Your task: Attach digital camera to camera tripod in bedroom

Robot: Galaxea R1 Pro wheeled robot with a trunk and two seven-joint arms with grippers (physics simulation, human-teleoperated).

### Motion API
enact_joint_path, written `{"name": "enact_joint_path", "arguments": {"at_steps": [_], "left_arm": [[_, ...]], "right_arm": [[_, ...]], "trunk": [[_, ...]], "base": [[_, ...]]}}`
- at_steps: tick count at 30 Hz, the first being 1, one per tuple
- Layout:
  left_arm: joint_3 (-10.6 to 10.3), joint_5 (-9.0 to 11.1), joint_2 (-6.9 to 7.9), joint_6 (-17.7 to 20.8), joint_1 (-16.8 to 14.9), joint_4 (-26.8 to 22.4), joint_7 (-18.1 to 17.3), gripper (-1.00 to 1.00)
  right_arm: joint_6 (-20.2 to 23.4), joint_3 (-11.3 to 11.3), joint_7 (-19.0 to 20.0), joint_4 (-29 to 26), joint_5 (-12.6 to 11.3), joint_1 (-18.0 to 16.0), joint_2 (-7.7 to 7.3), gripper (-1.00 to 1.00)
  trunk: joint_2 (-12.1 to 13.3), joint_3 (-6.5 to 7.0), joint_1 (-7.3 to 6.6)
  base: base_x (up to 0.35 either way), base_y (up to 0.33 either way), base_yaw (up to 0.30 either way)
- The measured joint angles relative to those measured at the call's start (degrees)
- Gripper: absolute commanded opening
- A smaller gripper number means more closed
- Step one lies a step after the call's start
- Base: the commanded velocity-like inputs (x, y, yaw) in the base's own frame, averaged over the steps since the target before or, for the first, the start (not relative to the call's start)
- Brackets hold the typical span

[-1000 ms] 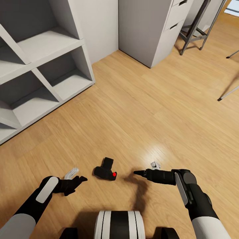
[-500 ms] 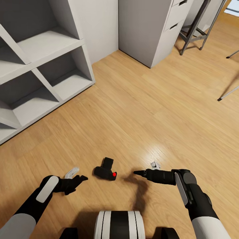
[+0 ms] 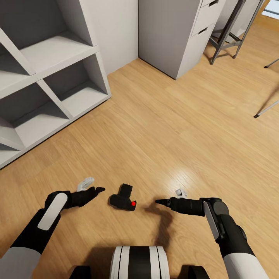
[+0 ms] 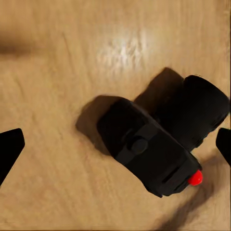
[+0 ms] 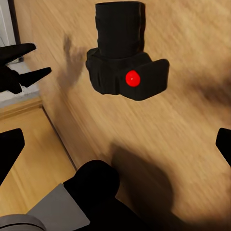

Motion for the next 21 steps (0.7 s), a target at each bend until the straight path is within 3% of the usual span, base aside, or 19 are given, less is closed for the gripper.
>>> {"name": "enact_joint_path", "arguments": {"at_steps": [5,9,12,17,18,19,20,21], "left_arm": [[0.5,-0.3,0.15,-1.2,0.0,-2.3,-0.2,1.00],[2.1,-0.5,0.36,-4.0,0.0,-3.2,-0.2,1.00],[2.9,-2.9,0.69,-8.9,0.0,-3.5,-0.5,1.00],[3.2,-9.4,0.89,-12.3,0.0,-5.5,-0.6,1.00],[2.7,-12.5,0.92,-12.8,0.0,-6.9,-0.7,1.00],[2.1,-14.2,0.93,-12.9,0.0,-7.7,-0.8,1.00],[-1.6,-18.8,0.94,-13.2,0.1,-9.1,-1.4,1.00],[-4.3,-21.6,0.95,-13.3,0.1,-9.8,-1.7,1.00]], "right_arm": [[-0.1,0.1,-0.1,0.1,0.0,0.0,0.09,1.00],[-0.2,0.1,-0.1,0.5,0.0,0.0,0.08,1.00],[-0.2,0.2,-0.1,0.9,0.0,0.0,0.12,1.00],[-0.2,0.2,-0.1,1.1,0.0,0.0,0.23,1.00],[-0.2,0.2,-0.1,1.2,0.0,0.0,0.26,1.00],[-0.2,0.2,-0.1,1.2,0.0,0.0,0.27,1.00],[-0.2,0.2,-0.1,1.2,0.0,0.0,0.27,1.00],[-0.2,0.2,-0.1,1.2,0.0,0.0,0.26,1.00]], "trunk": [[0.0,0.00,0.00],[0.0,0.00,0.00],[0.0,0.00,0.00],[0.0,0.00,0.00],[0.0,0.00,0.00],[0.0,0.00,0.00],[0.0,0.00,0.00],[0.0,0.00,0.00]], "base": [[0.000,0.000,0.000],[0.000,0.000,0.000],[0.000,0.000,0.000],[0.000,0.000,0.000],[0.000,0.000,0.000],[0.000,0.000,0.000],[0.000,0.000,0.000],[0.000,0.000,0.000]]}}
